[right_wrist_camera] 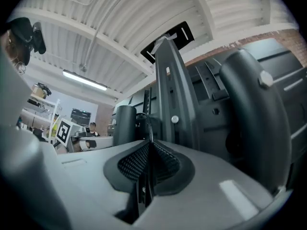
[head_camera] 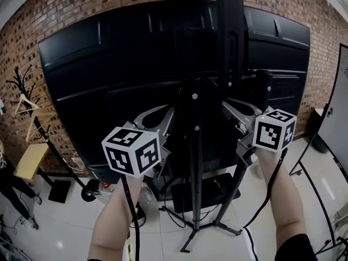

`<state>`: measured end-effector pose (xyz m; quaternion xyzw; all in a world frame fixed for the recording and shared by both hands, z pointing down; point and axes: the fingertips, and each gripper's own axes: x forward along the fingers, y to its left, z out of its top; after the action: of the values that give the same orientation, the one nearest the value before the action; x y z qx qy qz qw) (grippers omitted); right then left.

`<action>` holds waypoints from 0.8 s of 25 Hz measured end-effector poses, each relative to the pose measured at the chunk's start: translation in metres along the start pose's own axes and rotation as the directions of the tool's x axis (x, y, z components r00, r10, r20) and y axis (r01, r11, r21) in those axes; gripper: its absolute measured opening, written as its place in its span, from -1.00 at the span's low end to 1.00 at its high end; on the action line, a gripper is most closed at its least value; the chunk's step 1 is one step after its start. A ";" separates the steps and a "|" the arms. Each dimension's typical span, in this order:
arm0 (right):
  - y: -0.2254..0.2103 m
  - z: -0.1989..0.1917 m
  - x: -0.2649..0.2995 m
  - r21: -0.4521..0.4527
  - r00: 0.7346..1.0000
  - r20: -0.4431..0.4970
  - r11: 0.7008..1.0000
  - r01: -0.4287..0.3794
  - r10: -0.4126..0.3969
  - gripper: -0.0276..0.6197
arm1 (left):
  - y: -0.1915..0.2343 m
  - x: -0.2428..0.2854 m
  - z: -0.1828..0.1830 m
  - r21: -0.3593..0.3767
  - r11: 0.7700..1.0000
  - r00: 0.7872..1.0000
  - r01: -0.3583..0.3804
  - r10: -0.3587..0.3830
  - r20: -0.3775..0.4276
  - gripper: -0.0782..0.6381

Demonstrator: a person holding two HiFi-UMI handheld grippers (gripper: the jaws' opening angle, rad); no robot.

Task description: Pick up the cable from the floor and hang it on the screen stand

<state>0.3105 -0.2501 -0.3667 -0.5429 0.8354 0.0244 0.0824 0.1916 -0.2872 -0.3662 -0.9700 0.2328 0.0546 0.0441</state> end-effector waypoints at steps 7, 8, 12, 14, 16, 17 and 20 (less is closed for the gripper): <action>0.021 -0.028 -0.005 0.088 0.996 0.080 0.995 -0.055 0.048 -0.85 | 0.003 -0.015 -0.007 0.031 0.999 0.999 -0.036 0.036 -0.004 -0.77; 0.021 -0.027 -0.005 0.092 0.994 0.105 0.994 -0.054 0.044 -0.84 | 0.001 -0.017 -0.011 0.057 0.998 0.999 -0.040 0.040 -0.014 -0.77; 0.021 -0.026 -0.009 0.018 0.982 0.191 1.000 -0.006 0.002 -0.83 | -0.007 -0.032 -0.020 0.146 0.987 0.998 -0.061 0.063 -0.007 -0.77; 0.023 -0.026 -0.014 -0.044 0.972 0.234 0.998 0.034 -0.022 -0.83 | -0.011 -0.039 -0.025 0.165 0.984 0.998 -0.067 0.067 0.005 -0.77; 0.022 -0.031 -0.019 -0.075 0.965 0.256 0.994 0.076 -0.054 -0.83 | -0.014 -0.044 -0.032 0.161 0.985 0.998 -0.062 0.063 -0.001 -0.77; 0.023 -0.034 -0.021 -0.075 0.962 0.264 0.993 0.087 -0.064 -0.83 | -0.014 -0.047 -0.036 0.153 0.986 0.998 -0.061 0.062 -0.002 -0.77; 0.026 -0.044 -0.029 -0.065 0.961 0.268 0.994 0.088 -0.068 -0.83 | -0.013 -0.053 -0.046 0.127 0.990 0.998 -0.068 0.069 -0.002 -0.77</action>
<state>0.2939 -0.2190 -0.3196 -0.5699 0.7933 0.1253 0.1735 0.1542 -0.2566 -0.3127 -0.9568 0.2691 0.0382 0.1029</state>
